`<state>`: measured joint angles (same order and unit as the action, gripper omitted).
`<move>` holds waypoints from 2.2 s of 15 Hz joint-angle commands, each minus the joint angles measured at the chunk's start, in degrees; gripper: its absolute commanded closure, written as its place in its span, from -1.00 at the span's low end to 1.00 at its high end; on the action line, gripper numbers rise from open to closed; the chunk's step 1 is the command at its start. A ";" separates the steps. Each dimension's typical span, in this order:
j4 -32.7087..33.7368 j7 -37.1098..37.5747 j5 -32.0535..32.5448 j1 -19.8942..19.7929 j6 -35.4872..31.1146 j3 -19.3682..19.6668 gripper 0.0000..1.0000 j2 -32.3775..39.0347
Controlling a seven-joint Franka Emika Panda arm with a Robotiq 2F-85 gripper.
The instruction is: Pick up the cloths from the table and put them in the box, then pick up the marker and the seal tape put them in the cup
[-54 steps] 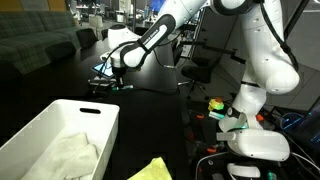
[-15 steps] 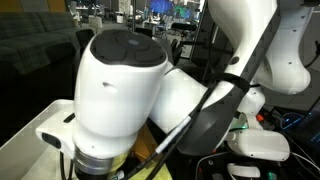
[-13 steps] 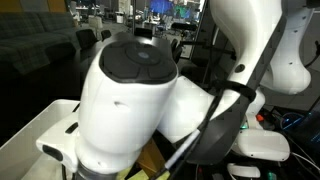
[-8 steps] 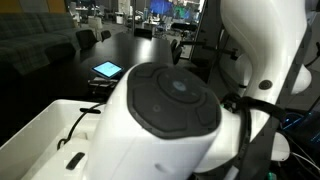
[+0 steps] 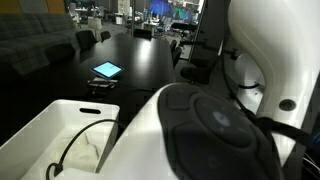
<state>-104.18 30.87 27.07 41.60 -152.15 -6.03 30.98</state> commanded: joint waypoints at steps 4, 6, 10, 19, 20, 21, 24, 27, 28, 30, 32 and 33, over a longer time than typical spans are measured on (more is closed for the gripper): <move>1.73 1.76 -4.14 3.11 -10.20 4.14 0.90 3.27; 0.68 0.38 -4.56 3.77 -14.43 5.41 0.90 3.67; -2.66 -5.84 -4.45 4.76 -20.76 7.40 0.90 3.53; -7.86 -13.79 3.41 3.30 -28.17 8.40 0.90 3.30; -8.13 -14.24 3.75 3.07 -29.01 8.32 0.90 3.31; -8.34 -14.83 3.89 2.68 -29.81 8.03 0.90 3.35; -8.50 -16.20 4.06 1.74 -31.92 7.42 0.90 3.67; -8.12 -17.32 3.80 0.39 -33.21 6.29 0.90 4.15; -7.96 -17.71 3.73 -0.12 -33.42 5.84 0.90 4.33; -7.50 -18.60 3.53 -1.89 -33.49 3.94 0.90 4.83; -7.05 -19.58 3.46 -4.07 -33.45 1.58 0.90 5.52; -6.99 -20.16 3.38 -5.56 -33.33 -0.08 0.90 5.80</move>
<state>-111.99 12.90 30.01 40.03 -183.78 -2.13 35.68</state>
